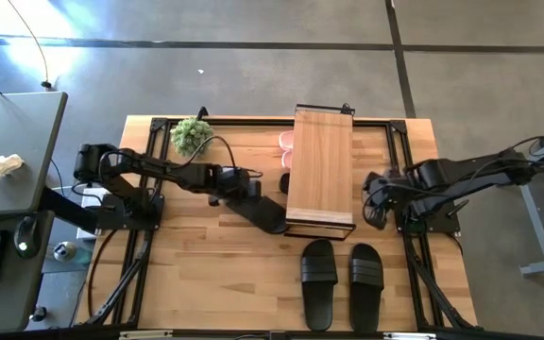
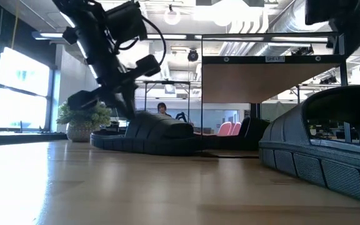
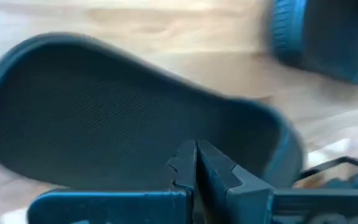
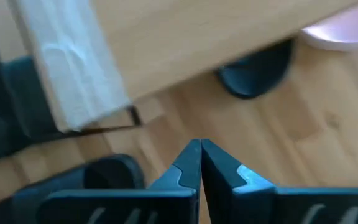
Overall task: Pick and place slides into the shelf
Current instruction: Put the black slipper under the shelf
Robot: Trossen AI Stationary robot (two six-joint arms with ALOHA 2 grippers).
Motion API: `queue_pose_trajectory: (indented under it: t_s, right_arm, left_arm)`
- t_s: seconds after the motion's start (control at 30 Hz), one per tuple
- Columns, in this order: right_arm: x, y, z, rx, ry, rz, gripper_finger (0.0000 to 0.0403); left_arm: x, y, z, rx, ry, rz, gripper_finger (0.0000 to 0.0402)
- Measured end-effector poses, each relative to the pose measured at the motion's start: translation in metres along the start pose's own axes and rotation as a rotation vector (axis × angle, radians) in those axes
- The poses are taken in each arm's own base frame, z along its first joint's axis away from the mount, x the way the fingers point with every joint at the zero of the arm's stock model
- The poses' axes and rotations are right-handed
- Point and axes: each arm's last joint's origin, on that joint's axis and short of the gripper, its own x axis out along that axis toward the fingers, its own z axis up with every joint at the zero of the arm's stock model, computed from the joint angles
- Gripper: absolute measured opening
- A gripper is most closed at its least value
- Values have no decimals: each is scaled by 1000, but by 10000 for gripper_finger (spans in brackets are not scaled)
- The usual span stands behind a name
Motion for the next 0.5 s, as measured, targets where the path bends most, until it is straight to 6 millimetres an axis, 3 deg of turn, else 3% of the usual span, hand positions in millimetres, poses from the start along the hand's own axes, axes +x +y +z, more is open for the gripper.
queue_pose_trajectory:
  t_s: [0.13,0.23,0.5]
  right_arm:
    - [19,6,0,11,-14,89,1]
    - [25,8,0,14,-3,102,0]
    - [38,17,8,-20,30,129,0]
  left_arm:
    - [9,-1,-12,-17,6,3,0]
    - [14,-9,-19,-29,36,-72,0]
    - [31,-8,-32,-76,59,-62,0]
